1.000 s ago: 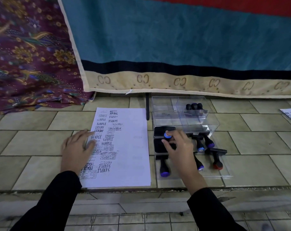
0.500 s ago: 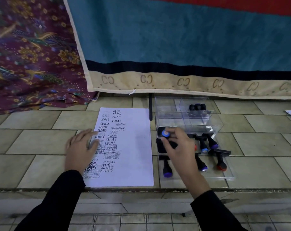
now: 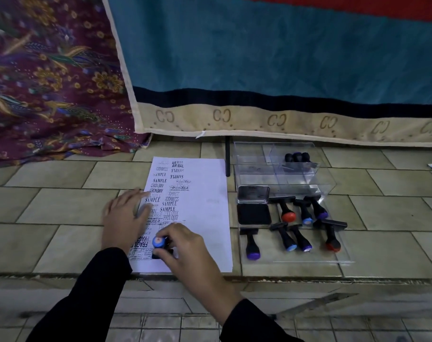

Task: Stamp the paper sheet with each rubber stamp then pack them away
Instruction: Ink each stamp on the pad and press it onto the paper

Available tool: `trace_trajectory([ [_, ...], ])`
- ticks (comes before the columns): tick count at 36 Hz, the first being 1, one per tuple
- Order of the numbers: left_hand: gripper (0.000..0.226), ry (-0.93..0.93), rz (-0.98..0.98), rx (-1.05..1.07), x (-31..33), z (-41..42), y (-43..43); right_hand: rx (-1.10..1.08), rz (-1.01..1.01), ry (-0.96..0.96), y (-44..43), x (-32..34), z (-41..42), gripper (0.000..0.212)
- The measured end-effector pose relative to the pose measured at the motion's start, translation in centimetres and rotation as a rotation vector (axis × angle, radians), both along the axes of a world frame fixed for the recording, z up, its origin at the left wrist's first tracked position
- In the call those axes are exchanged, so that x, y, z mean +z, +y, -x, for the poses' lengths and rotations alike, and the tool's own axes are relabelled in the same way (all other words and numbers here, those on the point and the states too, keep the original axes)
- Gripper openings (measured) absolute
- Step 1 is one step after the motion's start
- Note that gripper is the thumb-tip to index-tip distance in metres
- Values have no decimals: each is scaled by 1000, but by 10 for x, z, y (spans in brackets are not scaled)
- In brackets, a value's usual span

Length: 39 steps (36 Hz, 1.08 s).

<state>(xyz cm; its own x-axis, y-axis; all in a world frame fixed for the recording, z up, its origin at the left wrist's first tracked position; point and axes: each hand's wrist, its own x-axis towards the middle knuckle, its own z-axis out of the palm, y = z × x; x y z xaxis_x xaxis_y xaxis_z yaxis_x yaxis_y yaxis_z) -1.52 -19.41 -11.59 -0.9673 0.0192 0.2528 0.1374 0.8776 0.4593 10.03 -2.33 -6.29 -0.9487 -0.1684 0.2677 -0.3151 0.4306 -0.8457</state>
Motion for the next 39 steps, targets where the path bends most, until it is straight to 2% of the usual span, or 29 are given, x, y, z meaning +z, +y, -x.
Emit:
trace_trajectory([
  [14, 39, 31, -11, -3, -3, 1, 0, 12, -140, 77, -7, -9, -1, 9],
  [22, 39, 38, -11, -10, -4, 2, -1, 4, -86, 67, -6, -15, -3, 9],
  [26, 39, 40, -5, -5, -4, 2, -1, -107, 123, 42, 6, -4, 1, 11],
  [29, 39, 31, -7, -12, -4, 1, -2, -231, 213, 109, 30, 16, 10, 16],
  [34, 38, 38, -29, -26, -3, 0, -2, -400, 196, 176, 85, 39, 21, 26],
  [39, 39, 38, -30, -27, -3, 0, -1, -494, 32, 186, 128, 38, 22, 31],
])
